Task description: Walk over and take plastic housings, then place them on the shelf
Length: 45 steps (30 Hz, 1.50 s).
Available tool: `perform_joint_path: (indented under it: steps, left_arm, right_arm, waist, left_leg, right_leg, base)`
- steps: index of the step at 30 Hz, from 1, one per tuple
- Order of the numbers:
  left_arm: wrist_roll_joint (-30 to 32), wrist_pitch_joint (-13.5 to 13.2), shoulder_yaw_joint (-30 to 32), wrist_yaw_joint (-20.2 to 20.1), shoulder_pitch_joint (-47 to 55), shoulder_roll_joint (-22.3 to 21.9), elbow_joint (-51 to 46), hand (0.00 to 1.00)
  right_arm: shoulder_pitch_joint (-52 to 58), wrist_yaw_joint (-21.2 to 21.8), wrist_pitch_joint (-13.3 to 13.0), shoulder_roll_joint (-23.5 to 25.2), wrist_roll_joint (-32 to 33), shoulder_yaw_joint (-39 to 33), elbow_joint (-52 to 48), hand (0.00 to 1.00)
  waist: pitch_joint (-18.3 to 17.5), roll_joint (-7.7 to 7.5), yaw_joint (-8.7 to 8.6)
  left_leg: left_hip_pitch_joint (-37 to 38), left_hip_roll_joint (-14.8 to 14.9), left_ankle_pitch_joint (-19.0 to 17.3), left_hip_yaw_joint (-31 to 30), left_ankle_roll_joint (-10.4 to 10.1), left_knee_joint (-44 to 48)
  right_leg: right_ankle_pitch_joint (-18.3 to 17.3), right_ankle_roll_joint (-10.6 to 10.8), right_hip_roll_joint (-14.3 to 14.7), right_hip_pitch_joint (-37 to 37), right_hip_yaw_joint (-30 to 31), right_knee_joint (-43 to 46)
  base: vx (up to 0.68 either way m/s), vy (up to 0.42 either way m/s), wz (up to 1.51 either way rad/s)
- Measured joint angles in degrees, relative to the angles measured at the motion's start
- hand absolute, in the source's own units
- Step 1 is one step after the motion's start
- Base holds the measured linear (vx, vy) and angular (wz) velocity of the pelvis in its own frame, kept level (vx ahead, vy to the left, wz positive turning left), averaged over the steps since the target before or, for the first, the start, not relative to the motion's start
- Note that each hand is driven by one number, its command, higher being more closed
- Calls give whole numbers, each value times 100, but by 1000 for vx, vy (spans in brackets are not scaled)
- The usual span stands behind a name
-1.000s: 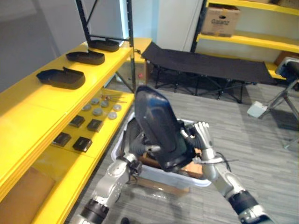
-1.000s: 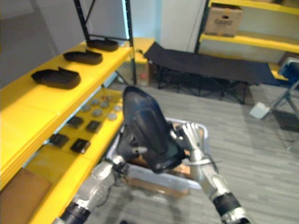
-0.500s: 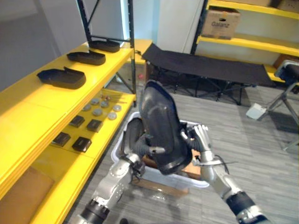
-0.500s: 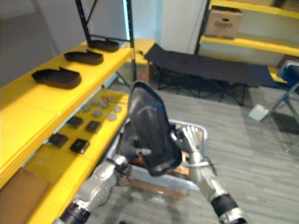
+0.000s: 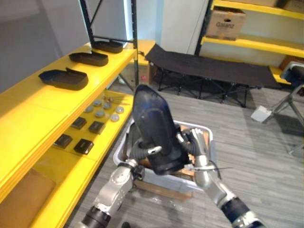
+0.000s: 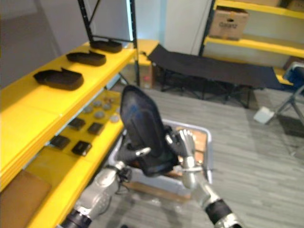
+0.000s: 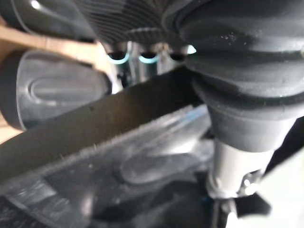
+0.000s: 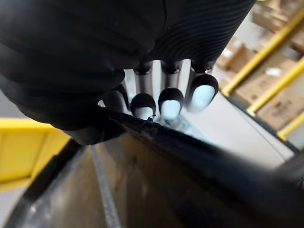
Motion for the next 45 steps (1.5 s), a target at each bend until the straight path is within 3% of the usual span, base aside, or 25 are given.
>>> perform_joint_path:
  steps: [3,6,7,8,9,11,16,19,21,23,26,32,38,41,45]
  left_arm:
    - [-102,-229,2,320,135,-88,63,100]
    - [-456,-442,25,312,140,-132,126,100]
    - [-623,-524,25,296,140,-144,128,100]
    - [-684,-549,29,295,140,-161,128,100]
    - [-1091,-587,47,259,139,-224,128,100]
    - [-1482,-641,56,159,139,-223,127,100]
    - [-1660,-1077,93,106,137,-220,117,100]
    - [-1037,-1117,310,172,138,-231,-314,100]
    - [-590,-1139,523,288,138,-240,-824,100]
    - [-61,-1259,857,393,136,-274,-1503,100]
    - [730,-1468,1320,583,134,-473,-1906,100]
    - [2016,-1732,2307,1029,255,-577,-2090,100]
    - [2536,-1755,2614,1051,663,-595,-2141,100]
    - [2531,-1773,2802,1007,957,-646,-2201,100]
    - [1917,-1772,2858,933,1270,-857,-2201,100]
  right_arm:
    - [97,5,-24,166,114,108,-2,100]
    - [145,6,-216,208,267,142,-2,100]
    - [161,8,-368,220,375,144,-5,0]
    - [169,9,-432,231,407,145,-8,0]
    - [230,57,-685,231,487,155,-58,0]
    - [293,139,-837,224,528,159,-85,0]
    - [517,343,-971,191,732,283,-218,0]
    - [612,457,-892,148,890,319,-652,0]
    - [641,860,-854,126,1267,284,-1088,0]
    - [708,1656,-859,123,1922,106,-1651,0]
    - [739,2372,-891,97,2551,-301,-2153,0]
    - [764,2767,-895,103,3781,-1825,-3051,0]
    - [1192,3212,-884,526,4931,-2386,-3094,0]
    - [1563,3955,-561,731,5812,-2733,-2766,0]
    - [2094,4081,-134,866,5876,-3027,-1875,0]
  waist:
    - [1,-2,7]
    - [1,-2,3]
    - [1,-2,-8]
    - [0,-4,-11]
    - [-1,-7,-15]
    - [0,-10,-18]
    - [-6,-48,-23]
    - [-4,-93,-20]
    - [-11,-105,-28]
    - [-18,-115,-28]
    - [-16,-112,-1]
    - [-22,-104,-110]
    - [-14,-73,-171]
    - [-13,-24,-289]
    - [13,96,-300]
  left_leg:
    - [-1,-2,-1,-1,0,-2]
    - [-5,-1,-1,13,-1,-4]
    - [-4,1,-2,15,-1,-4]
    - [-3,2,-2,15,-1,-4]
    - [-3,5,-3,20,-2,-4]
    - [-3,6,-3,24,-3,-4]
    - [-4,7,-9,34,-9,-3]
    - [-1,-4,-10,48,-10,22]
    - [7,-11,-10,63,-10,21]
    - [24,-20,-11,92,-11,21]
    - [112,-20,-28,189,-15,20]
    - [135,-11,-42,225,1,-5]
    - [128,-2,-60,342,-22,-3]
    - [115,0,-63,354,-26,-2]
    - [108,3,-77,395,-26,-7]
  right_leg:
    - [0,0,-5,7,-2,-15]
    - [0,0,-15,10,0,-55]
    - [0,1,-16,11,1,-60]
    - [0,0,-17,11,1,-60]
    - [0,0,-18,11,2,-63]
    - [1,0,-19,10,2,-66]
    - [4,1,-20,10,1,-78]
    - [20,-16,8,-1,-13,-67]
    - [20,-16,5,-4,-8,-60]
    - [19,-18,6,-6,7,-51]
    - [15,-23,4,3,96,-27]
    - [-29,-72,7,-19,116,-8]
    - [-24,-71,11,-111,249,4]
    - [-4,-40,12,-128,254,3]
    - [-3,-37,13,-163,292,3]
  base:
    - [0,0,0]
    - [0,0,-2]
    - [0,0,0]
    - [0,0,0]
    - [0,0,0]
    - [0,0,0]
    - [0,0,0]
    - [0,0,0]
    - [0,0,-2]
    - [0,0,-4]
    - [-19,2,-13]
    - [-38,-6,-5]
    - [0,-3,-10]
    - [0,0,0]
    - [-11,-3,-5]
